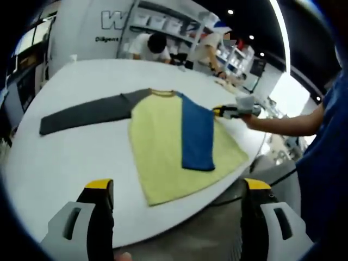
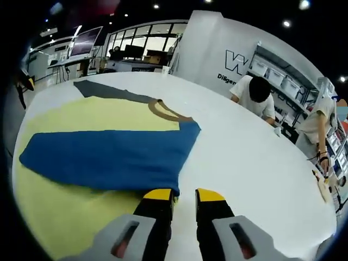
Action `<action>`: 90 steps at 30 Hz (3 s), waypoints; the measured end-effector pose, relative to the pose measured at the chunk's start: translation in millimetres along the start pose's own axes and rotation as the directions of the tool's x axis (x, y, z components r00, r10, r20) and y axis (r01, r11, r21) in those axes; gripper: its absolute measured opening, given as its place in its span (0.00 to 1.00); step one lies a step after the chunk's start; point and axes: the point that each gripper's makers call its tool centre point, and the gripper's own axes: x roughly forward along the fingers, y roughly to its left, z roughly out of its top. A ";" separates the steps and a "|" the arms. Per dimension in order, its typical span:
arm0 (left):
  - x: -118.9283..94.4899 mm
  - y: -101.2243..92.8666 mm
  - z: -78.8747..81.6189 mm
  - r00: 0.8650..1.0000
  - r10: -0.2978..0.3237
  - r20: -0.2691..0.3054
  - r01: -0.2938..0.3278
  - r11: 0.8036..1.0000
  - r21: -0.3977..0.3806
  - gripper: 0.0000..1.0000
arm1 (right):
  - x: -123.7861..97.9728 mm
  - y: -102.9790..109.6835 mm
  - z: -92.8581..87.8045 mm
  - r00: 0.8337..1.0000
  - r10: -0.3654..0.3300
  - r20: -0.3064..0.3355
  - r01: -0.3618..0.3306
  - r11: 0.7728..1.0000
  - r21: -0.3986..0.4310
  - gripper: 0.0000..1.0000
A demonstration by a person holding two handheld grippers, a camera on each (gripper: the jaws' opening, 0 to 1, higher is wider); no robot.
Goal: Fold the garment on the visible template until the final outline fits inside the template.
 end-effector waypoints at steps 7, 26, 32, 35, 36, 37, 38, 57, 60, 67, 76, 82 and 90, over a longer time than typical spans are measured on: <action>3.3 -0.8 2.1 1.000 0.000 0.005 0.000 1.000 0.001 0.93 | 2.3 -11.6 -0.1 1.000 0.001 0.003 -0.001 1.000 0.021 0.00; 8.7 7.1 4.8 1.000 -0.008 0.005 0.008 1.000 0.012 0.93 | -22.2 -46.4 -32.7 0.995 -0.081 -0.063 0.090 0.984 0.152 0.00; 15.2 2.8 9.3 0.999 -0.031 0.011 0.030 0.999 0.021 0.93 | -37.9 -29.7 9.0 0.995 0.017 0.102 -0.042 0.968 0.248 0.00; 17.3 1.7 10.0 0.999 -0.040 0.011 0.039 0.999 0.026 0.93 | -29.0 -18.9 14.0 0.995 0.057 0.087 -0.075 0.973 0.220 0.00; 17.3 1.2 10.3 0.999 -0.040 0.012 0.040 0.999 0.026 0.93 | -24.2 -16.3 13.4 0.994 0.071 0.077 -0.086 0.973 0.215 0.00; 17.1 1.4 10.5 0.999 -0.041 0.013 0.041 0.999 0.026 0.93 | -21.2 -11.7 13.4 0.993 0.088 0.074 -0.102 0.971 0.215 0.00; 15.7 0.8 11.0 0.999 -0.042 0.018 0.041 0.999 0.027 0.93 | -18.6 -4.2 14.7 0.992 0.104 0.071 -0.117 0.969 0.218 0.00; 8.1 7.1 3.6 0.999 -0.003 0.032 0.003 1.000 -0.001 0.94 | 0.7 5.7 -10.2 0.994 0.111 -0.010 -0.104 0.956 0.275 0.03; 7.6 12.2 8.5 0.999 0.006 0.051 -0.006 1.000 -0.007 0.94 | -17.8 9.1 4.9 0.992 0.119 0.047 -0.127 0.950 0.286 0.13; 9.2 41.3 23.3 0.990 0.051 0.130 -0.044 0.997 -0.057 0.93 | -61.3 28.0 13.5 0.980 0.162 0.111 -0.188 0.938 0.291 0.29; 2.7 121.9 47.8 0.935 0.200 0.292 -0.137 0.965 -0.222 0.92 | -115.3 70.5 -4.0 0.969 0.217 0.121 -0.245 0.909 0.337 0.37; 3.1 187.8 67.5 0.862 0.306 0.404 -0.119 0.897 -0.425 0.84 | -157.5 94.8 -8.9 0.968 0.221 0.122 -0.251 0.900 0.356 0.35; 11.7 250.4 77.9 0.804 0.421 0.421 -0.155 0.831 -0.534 0.80 | -186.3 104.6 -23.7 0.979 0.185 0.083 -0.202 0.889 0.411 0.35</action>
